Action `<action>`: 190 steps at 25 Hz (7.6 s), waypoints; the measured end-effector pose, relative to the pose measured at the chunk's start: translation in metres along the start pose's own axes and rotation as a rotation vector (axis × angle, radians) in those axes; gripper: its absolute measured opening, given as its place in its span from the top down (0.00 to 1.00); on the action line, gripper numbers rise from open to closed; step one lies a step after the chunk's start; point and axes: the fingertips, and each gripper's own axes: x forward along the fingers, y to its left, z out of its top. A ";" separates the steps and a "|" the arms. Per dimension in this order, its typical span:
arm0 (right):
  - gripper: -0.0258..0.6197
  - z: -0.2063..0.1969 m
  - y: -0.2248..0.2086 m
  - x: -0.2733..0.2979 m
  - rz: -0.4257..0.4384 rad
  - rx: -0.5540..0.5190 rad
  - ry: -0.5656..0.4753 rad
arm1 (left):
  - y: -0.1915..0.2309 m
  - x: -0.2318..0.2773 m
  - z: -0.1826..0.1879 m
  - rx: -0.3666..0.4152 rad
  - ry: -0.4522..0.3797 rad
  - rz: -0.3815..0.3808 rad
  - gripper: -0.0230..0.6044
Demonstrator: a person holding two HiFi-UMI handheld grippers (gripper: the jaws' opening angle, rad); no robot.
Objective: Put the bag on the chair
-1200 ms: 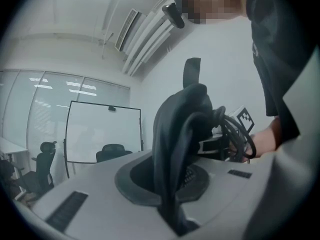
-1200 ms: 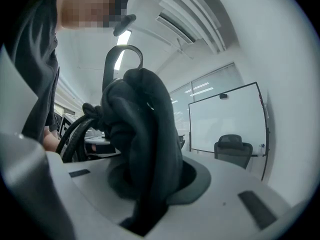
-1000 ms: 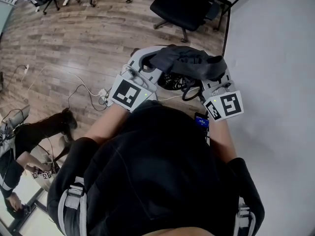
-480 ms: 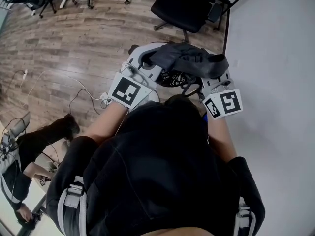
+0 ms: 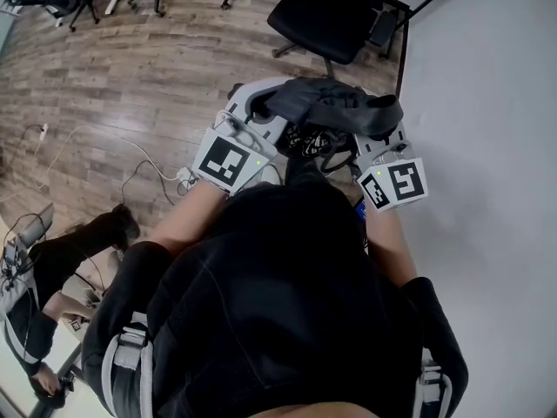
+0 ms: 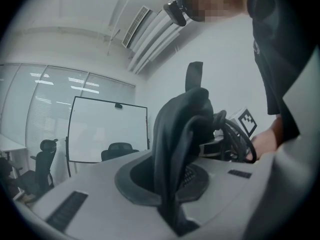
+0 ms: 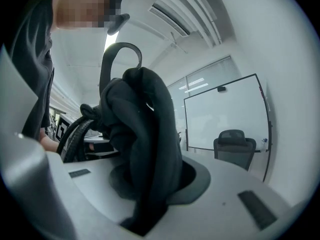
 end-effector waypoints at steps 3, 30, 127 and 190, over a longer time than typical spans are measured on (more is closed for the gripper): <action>0.84 0.008 -0.001 0.002 0.014 -0.011 -0.005 | 0.003 0.002 0.008 0.000 -0.012 0.009 0.93; 0.85 0.023 -0.269 0.141 0.143 -0.027 -0.005 | 0.128 0.279 0.000 0.024 0.048 0.095 0.93; 0.85 -0.179 -0.735 0.552 -0.239 0.133 0.237 | 0.516 0.792 -0.251 -0.107 0.253 -0.292 0.93; 0.46 -0.455 -0.849 0.577 -0.273 0.607 0.605 | 0.534 0.904 -0.528 -0.183 0.679 -0.228 0.76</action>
